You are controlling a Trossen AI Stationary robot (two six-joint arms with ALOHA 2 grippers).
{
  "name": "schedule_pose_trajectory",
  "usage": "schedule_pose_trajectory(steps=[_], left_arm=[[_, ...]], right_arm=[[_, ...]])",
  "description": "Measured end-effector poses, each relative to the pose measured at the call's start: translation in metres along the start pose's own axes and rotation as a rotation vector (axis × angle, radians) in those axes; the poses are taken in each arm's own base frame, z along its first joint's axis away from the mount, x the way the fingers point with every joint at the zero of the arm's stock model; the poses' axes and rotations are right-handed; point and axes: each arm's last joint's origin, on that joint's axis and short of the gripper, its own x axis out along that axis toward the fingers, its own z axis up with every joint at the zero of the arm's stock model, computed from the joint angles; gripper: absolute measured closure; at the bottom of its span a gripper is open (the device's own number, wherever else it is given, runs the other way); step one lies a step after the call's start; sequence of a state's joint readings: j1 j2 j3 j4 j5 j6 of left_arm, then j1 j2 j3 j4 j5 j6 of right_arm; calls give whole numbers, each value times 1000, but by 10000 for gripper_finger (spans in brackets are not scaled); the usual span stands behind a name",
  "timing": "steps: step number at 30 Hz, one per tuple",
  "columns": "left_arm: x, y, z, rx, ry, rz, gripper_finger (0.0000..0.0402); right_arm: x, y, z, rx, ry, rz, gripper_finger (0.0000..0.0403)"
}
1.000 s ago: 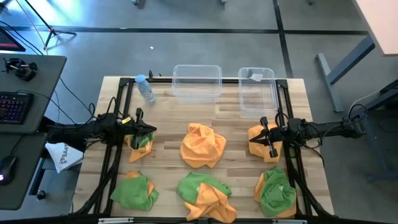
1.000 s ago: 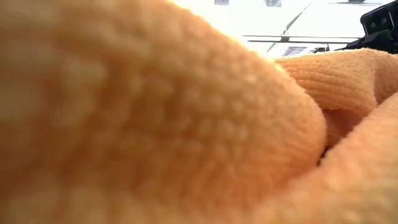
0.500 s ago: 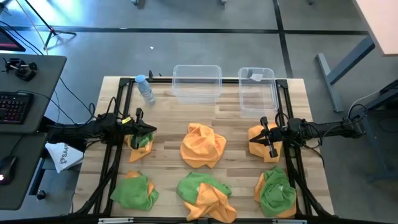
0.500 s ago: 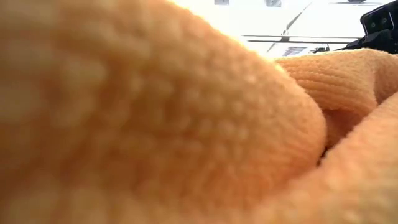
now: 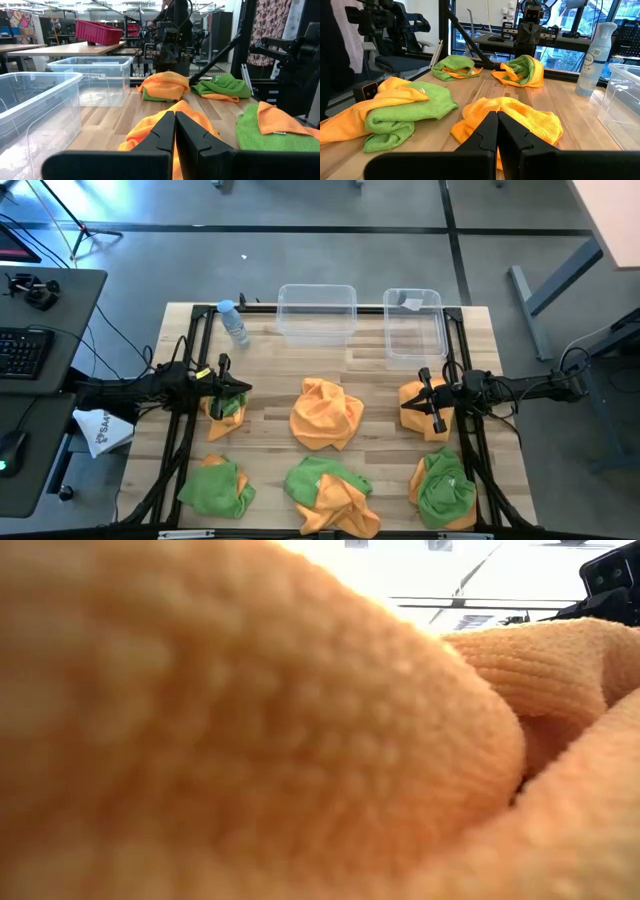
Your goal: Sort microfiber towel by color & place in baskets
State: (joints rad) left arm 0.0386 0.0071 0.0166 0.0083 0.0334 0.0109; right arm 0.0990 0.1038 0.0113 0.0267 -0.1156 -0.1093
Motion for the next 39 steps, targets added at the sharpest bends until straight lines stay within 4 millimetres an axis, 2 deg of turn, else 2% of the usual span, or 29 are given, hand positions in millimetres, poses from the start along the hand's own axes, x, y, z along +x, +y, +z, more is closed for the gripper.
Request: schedule_pose_trajectory(steps=[24, 39], left_arm=[[0, 0, 0, 0, 0, 0, 401], [0, 0, 0, 0, 0, 0, 402]], right_arm=[[0, 0, 0, 8, 0, 0, 402], [0, 0, 0, 303, 1, 0, 402]])
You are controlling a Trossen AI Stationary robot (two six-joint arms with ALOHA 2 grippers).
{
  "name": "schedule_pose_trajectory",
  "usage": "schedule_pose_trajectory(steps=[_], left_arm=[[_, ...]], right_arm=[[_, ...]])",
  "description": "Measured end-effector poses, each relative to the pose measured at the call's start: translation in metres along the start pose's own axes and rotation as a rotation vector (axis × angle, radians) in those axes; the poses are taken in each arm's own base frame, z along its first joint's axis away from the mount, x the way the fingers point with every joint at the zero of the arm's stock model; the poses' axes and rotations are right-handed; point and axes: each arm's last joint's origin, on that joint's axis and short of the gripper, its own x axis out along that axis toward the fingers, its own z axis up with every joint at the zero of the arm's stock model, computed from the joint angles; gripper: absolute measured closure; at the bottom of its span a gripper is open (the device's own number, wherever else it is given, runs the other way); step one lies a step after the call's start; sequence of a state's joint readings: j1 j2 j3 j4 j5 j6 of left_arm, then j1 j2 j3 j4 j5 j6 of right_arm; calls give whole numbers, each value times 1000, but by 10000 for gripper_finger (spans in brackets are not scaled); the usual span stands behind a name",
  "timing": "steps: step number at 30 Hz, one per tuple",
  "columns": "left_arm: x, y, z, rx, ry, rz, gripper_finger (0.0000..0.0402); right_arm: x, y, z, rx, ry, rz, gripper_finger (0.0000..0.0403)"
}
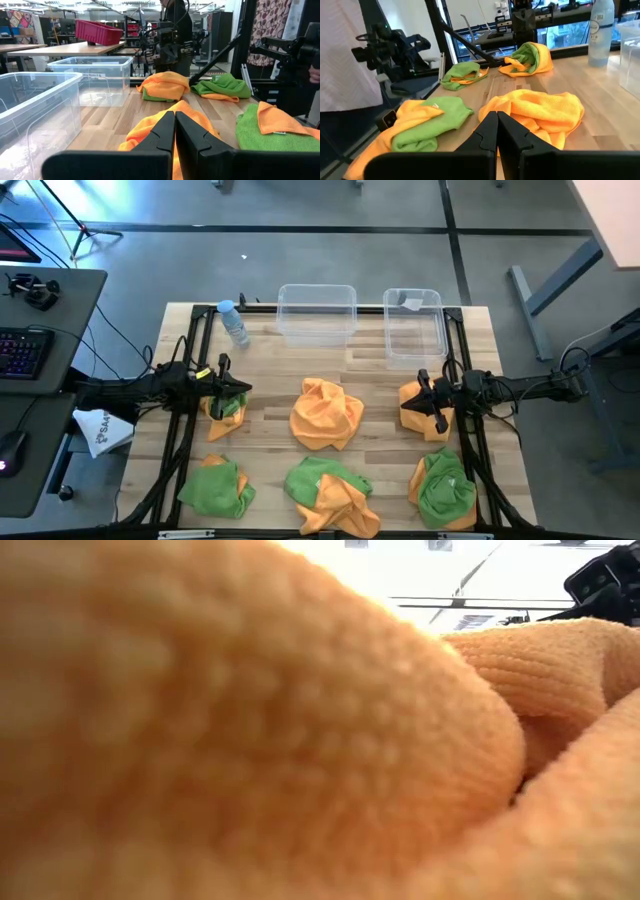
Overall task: Sort microfiber towel by color & place in baskets
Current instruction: Put the yellow towel into the right transparent bin
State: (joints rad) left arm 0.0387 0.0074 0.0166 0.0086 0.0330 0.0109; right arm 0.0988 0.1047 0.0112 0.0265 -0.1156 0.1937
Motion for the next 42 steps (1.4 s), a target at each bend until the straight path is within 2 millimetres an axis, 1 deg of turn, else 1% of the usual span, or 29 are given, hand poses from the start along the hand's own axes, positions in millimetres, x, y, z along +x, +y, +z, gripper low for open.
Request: schedule_pose_trajectory(steps=[4, 8, 10, 13, 15, 20, 24, 28, 34, 38, 42], left_arm=[[0, 0, 0, 0, 0, 0, 401], [0, 0, 0, 0, 1, 0, 402], [0, 0, 0, 0, 0, 0, 401], [0, 0, 0, 0, 0, -1, 401], [0, 0, 0, 0, 0, 0, 401], [0, 0, 0, 0, 0, -1, 402], [0, 0, 0, 0, 0, -1, 401], [0, 0, 0, 0, 0, -1, 401], [0, 0, 0, 0, 0, 0, 402], [0, 0, 0, 0, 0, -1, 402], [0, 0, 0, 0, 0, 0, 401]], right_arm=[[0, 0, 0, 17, -1, -8, 402], [0, -2, 0, 52, -18, -85, 402], [-1, -2, 3, 45, -23, -86, 402], [-3, 1, 18, 36, -60, -79, 403], [-5, 3, 30, 8, -68, -107, 403], [-8, 6, 58, -61, -12, -230, 403], [-3, 9, 83, -58, 77, -282, 403], [13, 10, 103, -8, 198, -339, 403], [48, 11, 128, 76, 367, -394, 403], [71, 12, 141, 94, 511, -427, 403], [97, 18, 152, 79, 622, -458, 403]])
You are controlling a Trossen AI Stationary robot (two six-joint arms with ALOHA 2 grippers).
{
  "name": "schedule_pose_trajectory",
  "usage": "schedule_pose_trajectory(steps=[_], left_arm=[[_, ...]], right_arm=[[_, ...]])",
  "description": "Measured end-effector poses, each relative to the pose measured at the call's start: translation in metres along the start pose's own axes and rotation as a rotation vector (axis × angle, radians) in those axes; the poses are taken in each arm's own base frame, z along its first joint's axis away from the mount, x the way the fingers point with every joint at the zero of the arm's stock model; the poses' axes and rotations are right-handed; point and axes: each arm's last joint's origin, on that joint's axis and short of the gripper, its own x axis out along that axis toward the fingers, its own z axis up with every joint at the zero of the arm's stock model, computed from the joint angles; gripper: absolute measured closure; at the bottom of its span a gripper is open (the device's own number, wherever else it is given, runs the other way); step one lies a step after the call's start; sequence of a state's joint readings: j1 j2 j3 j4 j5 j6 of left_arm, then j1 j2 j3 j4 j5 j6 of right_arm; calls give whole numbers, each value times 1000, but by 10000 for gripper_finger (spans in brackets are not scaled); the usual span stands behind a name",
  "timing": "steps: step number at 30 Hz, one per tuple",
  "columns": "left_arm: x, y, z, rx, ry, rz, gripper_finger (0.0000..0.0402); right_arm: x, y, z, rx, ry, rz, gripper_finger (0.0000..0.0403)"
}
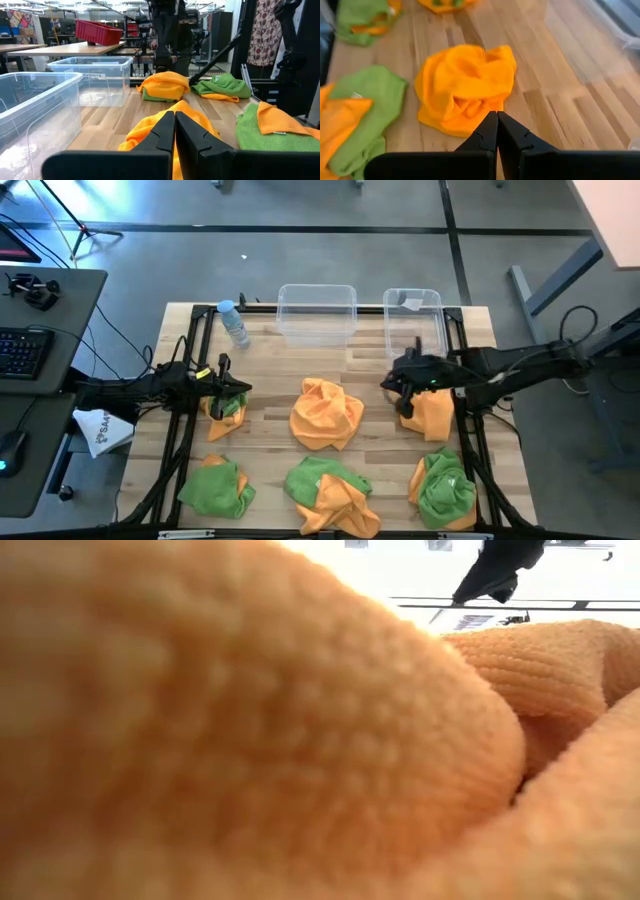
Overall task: Sort microfiber towel by color & place in baskets
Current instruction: Put the yellow towel into the right transparent bin
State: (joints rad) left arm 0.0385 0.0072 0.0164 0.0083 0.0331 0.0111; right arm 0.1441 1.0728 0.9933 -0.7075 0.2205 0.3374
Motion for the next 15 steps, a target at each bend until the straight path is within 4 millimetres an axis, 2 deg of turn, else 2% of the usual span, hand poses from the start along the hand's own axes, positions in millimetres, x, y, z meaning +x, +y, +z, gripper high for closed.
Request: schedule_pose_trajectory(steps=[8, 15], left_arm=[[0, 0, 0, 0, 0, 0, 402], [0, 0, 0, 0, 0, 0, 402]], right_arm=[[9, 28, 21, 59, 247, -178, 403], [21, 47, 31, 121, 266, -190, 403]])
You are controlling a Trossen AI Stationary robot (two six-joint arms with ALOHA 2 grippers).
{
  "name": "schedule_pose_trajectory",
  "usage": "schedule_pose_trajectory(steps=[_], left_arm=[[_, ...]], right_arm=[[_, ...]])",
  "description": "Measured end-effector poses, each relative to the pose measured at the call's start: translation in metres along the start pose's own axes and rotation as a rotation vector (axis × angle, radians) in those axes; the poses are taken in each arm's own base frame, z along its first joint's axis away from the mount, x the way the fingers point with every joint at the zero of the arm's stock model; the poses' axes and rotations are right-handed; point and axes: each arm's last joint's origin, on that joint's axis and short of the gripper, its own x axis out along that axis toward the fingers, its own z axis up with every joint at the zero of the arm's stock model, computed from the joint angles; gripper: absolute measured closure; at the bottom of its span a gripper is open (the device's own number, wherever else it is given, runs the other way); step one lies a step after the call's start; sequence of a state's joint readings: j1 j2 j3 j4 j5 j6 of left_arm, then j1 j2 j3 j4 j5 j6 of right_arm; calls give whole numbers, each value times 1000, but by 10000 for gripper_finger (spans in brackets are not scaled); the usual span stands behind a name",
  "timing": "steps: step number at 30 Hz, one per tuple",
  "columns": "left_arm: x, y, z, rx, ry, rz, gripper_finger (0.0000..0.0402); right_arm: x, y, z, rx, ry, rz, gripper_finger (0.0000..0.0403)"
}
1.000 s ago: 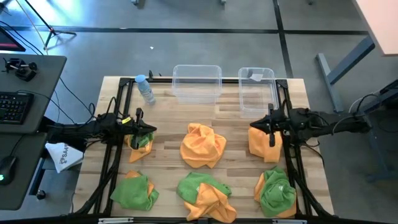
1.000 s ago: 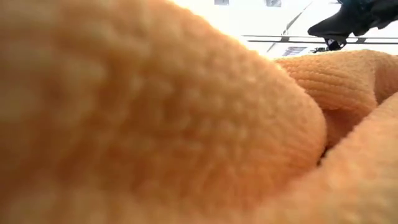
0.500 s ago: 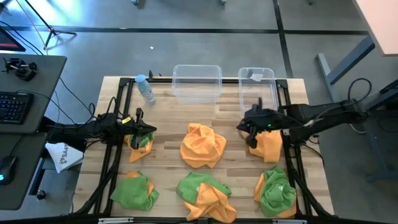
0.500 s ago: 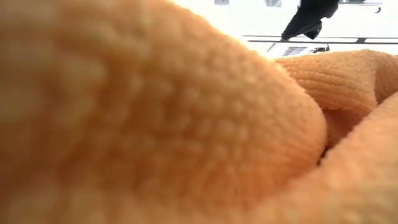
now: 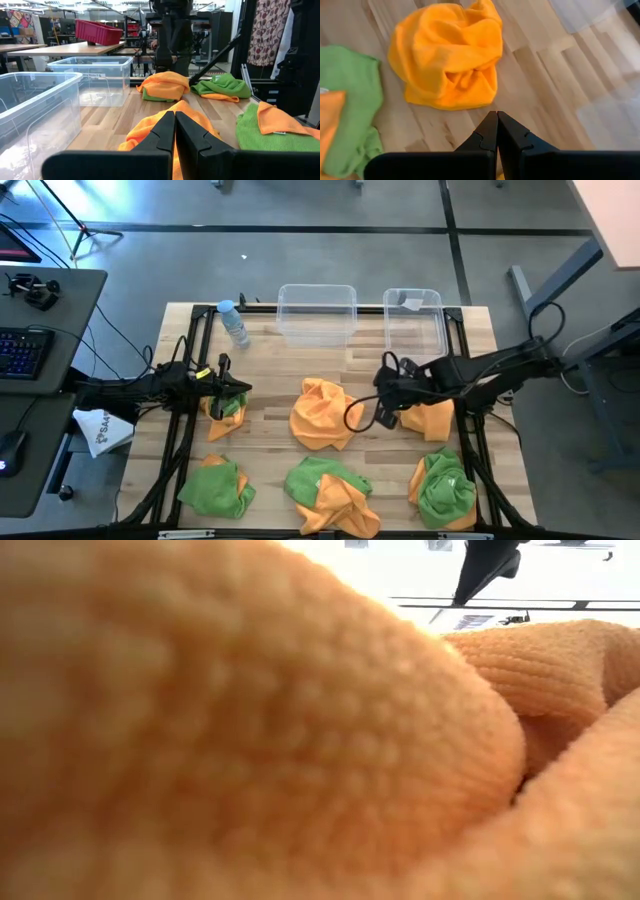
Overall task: Sort microfiber towel by color & place in baskets
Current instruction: Put the yellow towel into the right transparent bin
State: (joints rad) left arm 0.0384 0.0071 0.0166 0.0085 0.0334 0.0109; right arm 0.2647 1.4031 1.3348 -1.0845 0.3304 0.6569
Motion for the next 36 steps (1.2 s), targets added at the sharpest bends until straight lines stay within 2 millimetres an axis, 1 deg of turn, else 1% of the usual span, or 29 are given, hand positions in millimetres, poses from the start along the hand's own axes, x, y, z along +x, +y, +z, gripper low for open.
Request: schedule_pose_trajectory(steps=[4, 8, 12, 15, 19, 24, 28, 36], left_arm=[[0, 0, 0, 0, 0, 0, 401], [0, 0, 0, 0, 1, 0, 401], [0, 0, 0, 0, 1, 0, 401], [0, 0, 0, 0, 0, 0, 401], [0, 0, 0, 0, 1, 0, 401], [0, 0, 0, 0, 1, 0, 401], [0, 0, 0, 0, 1, 0, 401], [0, 0, 0, 0, 0, 0, 401]], right_arm=[[12, 10, 5, 61, -5, 16, 403], [28, 19, 11, 170, -11, 20, 402], [48, 21, 16, 206, 17, -4, 391], [64, 22, 17, 231, 74, -10, 368], [85, 26, 17, 242, 164, 5, 324], [105, 34, 16, 233, 204, 30, 278], [115, 42, 19, 220, 203, 99, 257], [133, 53, 26, 193, 127, 166, 231]])
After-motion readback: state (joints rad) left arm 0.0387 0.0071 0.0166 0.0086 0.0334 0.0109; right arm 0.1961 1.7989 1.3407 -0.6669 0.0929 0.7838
